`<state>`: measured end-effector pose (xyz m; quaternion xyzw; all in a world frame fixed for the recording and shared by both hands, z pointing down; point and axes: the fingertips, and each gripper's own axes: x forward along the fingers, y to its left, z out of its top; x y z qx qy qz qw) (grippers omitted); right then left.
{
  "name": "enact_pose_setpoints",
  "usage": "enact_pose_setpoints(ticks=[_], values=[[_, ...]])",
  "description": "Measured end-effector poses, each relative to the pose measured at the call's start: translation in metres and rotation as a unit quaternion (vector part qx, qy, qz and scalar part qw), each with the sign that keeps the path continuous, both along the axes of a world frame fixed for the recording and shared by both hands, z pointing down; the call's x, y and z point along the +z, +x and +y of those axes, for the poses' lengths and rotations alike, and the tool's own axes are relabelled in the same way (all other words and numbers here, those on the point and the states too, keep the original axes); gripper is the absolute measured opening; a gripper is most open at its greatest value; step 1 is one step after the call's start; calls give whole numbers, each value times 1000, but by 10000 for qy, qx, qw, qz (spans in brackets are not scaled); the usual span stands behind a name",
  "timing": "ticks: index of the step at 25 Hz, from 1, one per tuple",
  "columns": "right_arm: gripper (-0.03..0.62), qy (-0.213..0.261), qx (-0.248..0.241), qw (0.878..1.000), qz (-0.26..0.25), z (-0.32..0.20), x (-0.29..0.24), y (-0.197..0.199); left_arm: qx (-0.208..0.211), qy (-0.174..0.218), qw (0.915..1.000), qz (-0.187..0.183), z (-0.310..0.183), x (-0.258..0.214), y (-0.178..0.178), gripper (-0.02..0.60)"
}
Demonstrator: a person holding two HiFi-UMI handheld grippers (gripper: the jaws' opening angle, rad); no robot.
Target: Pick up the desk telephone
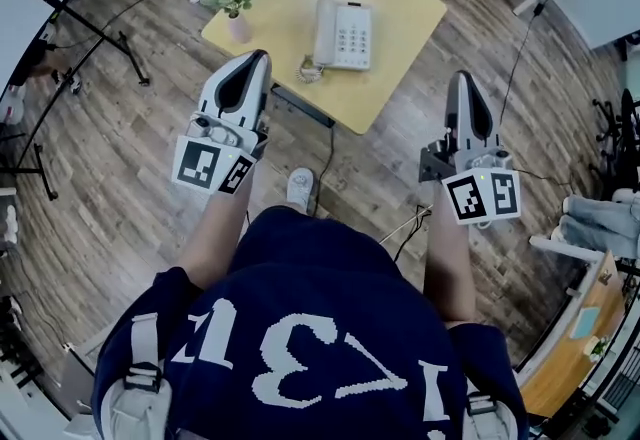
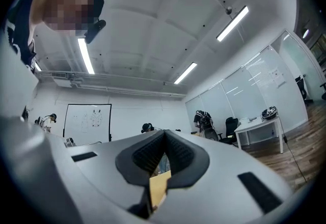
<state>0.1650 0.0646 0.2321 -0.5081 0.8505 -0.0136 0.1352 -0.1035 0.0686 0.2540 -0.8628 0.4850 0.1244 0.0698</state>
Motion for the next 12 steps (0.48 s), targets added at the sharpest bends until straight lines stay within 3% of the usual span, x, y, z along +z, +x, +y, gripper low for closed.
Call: enact_pose_setpoints(ticks=[5,12], values=[[26,-82,133,9989,-445,-46,-4,-13,268,57,9996,-26,-59,-6,-11,17],[26,-202,391,9981,-431,-81,5,-24,529,-58,9986,-52,-105,4,-22,17]])
